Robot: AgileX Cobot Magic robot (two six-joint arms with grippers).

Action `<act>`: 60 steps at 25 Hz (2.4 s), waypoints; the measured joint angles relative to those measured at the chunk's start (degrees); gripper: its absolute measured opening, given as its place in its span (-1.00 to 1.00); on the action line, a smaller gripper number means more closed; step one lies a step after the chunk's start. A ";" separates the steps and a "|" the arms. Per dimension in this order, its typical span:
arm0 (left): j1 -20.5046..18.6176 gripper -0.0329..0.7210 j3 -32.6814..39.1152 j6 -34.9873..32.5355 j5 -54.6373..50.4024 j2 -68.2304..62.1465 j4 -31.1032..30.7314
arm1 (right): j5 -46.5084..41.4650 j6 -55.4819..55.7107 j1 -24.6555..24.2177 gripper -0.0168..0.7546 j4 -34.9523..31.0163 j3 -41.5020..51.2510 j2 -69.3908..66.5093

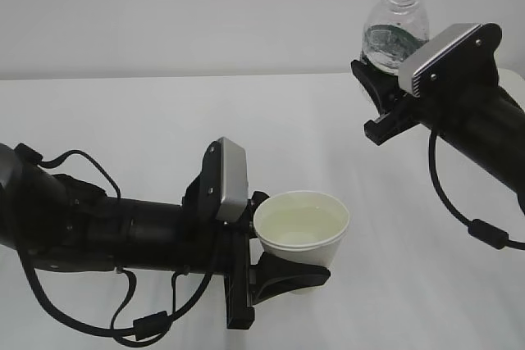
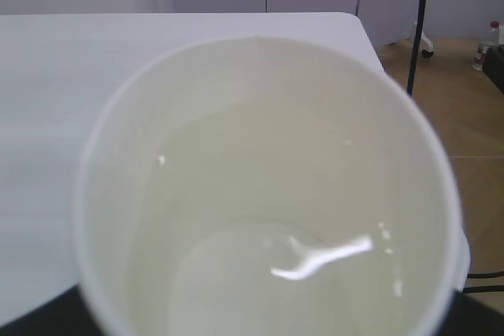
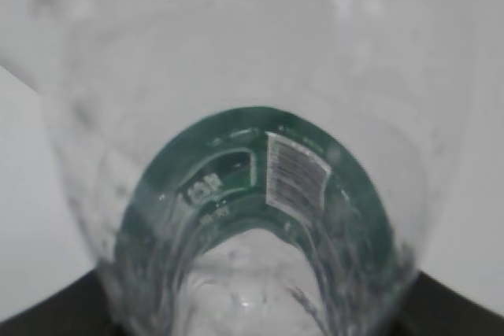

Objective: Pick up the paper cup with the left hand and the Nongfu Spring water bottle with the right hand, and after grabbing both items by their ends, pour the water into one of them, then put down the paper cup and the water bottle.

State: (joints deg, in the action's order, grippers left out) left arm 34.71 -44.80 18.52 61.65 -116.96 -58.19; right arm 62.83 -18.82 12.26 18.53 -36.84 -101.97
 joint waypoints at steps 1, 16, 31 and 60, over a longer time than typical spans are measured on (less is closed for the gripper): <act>0.00 0.17 0.00 0.00 0.00 0.00 0.00 | -0.11 0.08 0.00 0.06 -0.55 0.00 0.00; 0.00 0.17 0.00 0.00 0.00 0.00 0.00 | -1.63 6.67 0.00 0.05 -10.04 0.00 0.00; 0.00 0.17 0.00 0.00 0.00 0.00 0.00 | -6.25 9.95 0.00 0.05 -15.57 0.00 0.00; 0.00 0.16 0.00 0.00 -0.51 0.00 0.04 | -0.74 11.77 0.00 0.04 -21.40 -0.22 -14.82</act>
State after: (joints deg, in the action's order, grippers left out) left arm 34.71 -44.80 18.52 61.14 -116.96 -58.15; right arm 62.09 -7.05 12.26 -2.87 -37.07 -116.79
